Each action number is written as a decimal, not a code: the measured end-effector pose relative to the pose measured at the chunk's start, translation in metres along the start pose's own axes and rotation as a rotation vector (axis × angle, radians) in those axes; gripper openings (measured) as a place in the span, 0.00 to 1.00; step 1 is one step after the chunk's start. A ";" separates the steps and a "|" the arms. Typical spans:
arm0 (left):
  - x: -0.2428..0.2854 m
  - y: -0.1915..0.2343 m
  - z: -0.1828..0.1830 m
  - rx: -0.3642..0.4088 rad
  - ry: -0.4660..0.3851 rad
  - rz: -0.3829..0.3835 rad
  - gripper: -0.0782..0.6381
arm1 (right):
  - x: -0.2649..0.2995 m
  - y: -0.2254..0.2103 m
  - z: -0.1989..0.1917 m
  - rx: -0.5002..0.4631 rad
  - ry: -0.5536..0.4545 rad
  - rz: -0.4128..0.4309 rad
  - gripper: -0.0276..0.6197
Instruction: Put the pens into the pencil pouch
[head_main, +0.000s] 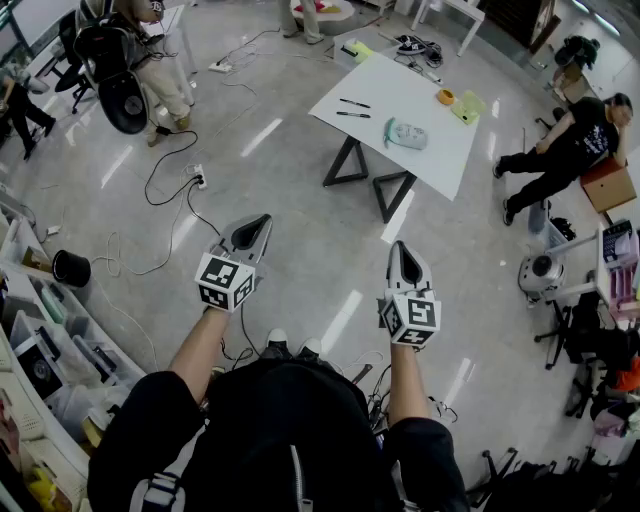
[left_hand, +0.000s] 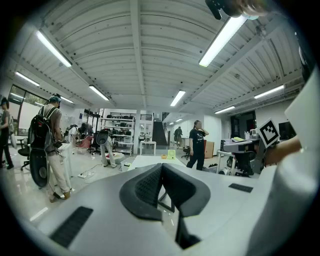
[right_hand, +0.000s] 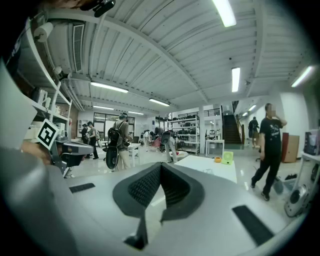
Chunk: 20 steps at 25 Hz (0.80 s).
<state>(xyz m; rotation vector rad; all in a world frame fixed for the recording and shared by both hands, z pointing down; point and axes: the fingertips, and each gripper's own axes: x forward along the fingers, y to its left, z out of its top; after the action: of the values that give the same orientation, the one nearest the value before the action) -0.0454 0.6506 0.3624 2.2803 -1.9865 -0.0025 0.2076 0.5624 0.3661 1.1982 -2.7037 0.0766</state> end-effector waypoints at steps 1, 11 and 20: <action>0.000 -0.001 0.000 -0.004 -0.006 0.002 0.14 | 0.000 0.000 -0.002 0.005 0.001 0.006 0.05; 0.002 -0.006 -0.003 -0.003 -0.008 0.011 0.15 | 0.000 -0.005 -0.011 0.021 0.019 0.000 0.06; 0.023 -0.028 -0.014 -0.026 0.024 -0.060 0.42 | 0.000 -0.015 -0.006 0.038 -0.036 0.012 0.34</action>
<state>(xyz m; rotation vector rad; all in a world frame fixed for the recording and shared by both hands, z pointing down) -0.0131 0.6328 0.3755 2.3116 -1.8952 -0.0065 0.2197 0.5528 0.3721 1.2052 -2.7522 0.1096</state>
